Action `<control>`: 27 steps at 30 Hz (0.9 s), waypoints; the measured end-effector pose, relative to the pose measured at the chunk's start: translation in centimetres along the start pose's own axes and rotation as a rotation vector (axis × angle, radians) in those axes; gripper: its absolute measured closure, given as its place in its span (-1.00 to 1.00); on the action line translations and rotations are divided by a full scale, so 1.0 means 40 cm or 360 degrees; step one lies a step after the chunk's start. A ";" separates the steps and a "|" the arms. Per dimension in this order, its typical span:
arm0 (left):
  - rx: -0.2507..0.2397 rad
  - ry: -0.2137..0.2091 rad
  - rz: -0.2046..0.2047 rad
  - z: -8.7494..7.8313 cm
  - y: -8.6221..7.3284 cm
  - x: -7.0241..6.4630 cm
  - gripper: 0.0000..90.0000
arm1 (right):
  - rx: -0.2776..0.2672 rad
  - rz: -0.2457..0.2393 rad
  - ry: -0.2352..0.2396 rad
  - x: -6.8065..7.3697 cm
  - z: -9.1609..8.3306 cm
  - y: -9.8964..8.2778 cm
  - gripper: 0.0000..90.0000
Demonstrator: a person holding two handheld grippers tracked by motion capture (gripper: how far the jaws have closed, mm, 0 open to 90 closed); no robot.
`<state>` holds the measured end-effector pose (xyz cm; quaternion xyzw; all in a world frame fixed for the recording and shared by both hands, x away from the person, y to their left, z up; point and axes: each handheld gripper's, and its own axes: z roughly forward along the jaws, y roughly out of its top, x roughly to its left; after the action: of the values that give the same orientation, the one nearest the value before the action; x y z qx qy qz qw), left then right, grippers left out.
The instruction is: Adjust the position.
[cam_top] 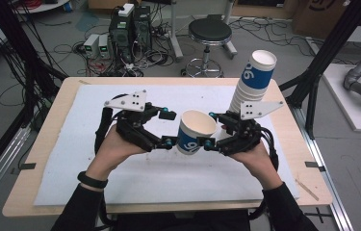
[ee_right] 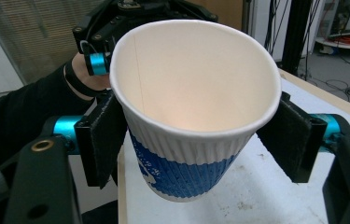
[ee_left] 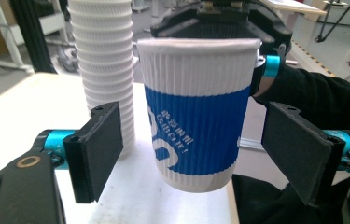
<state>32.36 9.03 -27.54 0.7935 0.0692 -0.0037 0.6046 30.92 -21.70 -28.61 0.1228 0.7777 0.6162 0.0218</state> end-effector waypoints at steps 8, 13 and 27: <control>0.0110 -0.0003 -0.0005 0.055 -0.009 -0.006 -0.59 | 0.0017 -0.0029 -0.0019 0.005 -0.002 0.006 -0.41; 0.0105 -0.0032 -0.0009 0.068 -0.019 -0.005 -0.59 | 0.0017 -0.0029 -0.0009 0.008 0.000 0.008 -0.41; 0.0117 -0.0092 -0.0003 0.102 -0.034 -0.007 -0.50 | 0.0048 -0.0031 0.0017 0.015 0.012 0.011 -0.41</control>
<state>32.24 5.43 -29.90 0.8147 0.0522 -0.0298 0.5768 30.49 -21.03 -28.22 0.1122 0.7881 0.6048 0.0217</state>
